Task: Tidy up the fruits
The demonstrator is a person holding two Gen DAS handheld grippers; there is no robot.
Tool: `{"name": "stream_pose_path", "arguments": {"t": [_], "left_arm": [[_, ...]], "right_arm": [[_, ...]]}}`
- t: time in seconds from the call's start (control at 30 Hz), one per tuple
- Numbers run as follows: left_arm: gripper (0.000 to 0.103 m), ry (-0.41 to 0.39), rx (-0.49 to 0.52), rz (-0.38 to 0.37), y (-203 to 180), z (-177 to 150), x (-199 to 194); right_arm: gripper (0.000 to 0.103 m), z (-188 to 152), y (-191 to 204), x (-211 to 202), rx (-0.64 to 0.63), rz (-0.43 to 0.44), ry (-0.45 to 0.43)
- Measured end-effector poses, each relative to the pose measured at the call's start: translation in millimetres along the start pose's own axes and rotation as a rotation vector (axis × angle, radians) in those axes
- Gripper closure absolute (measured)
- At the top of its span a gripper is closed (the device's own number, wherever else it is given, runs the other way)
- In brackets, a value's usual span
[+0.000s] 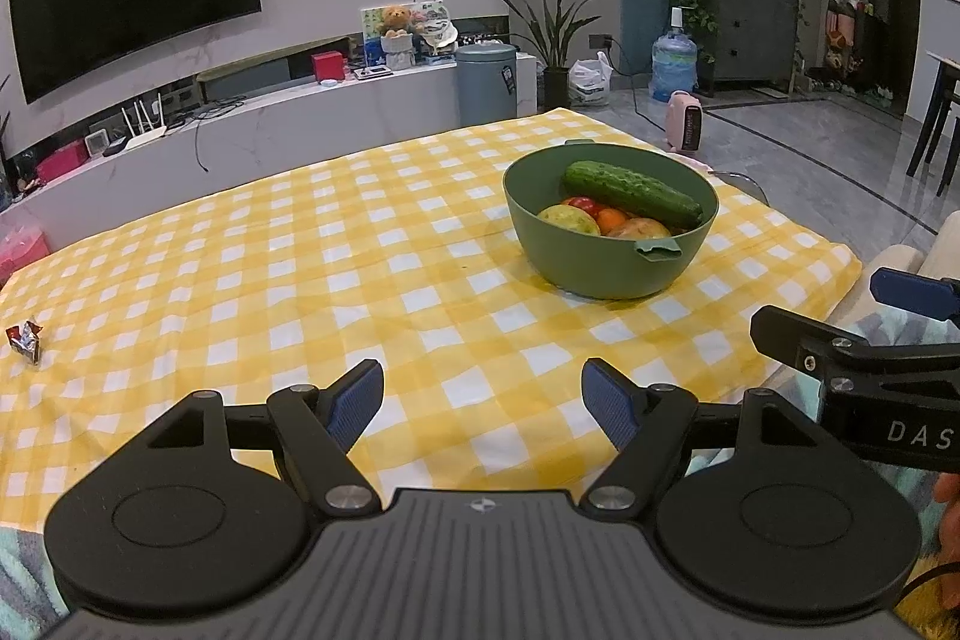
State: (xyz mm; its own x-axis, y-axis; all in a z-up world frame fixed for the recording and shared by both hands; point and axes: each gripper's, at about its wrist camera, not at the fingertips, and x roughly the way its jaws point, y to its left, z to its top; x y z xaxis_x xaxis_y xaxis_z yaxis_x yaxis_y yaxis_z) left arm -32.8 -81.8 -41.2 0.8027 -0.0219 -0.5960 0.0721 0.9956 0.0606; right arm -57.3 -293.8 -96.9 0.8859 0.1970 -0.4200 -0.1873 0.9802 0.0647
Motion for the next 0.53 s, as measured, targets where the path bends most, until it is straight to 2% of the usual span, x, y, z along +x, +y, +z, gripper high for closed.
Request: {"name": "stream_pose_path", "arguments": {"t": [0.53], "left_arm": [[0.015, 0.006, -0.007, -0.015, -0.5, 2.0, -1.7]], "right_arm": [[0.004, -1.9, 2.9, 1.3, 0.000, 0.000, 0.006]]}}
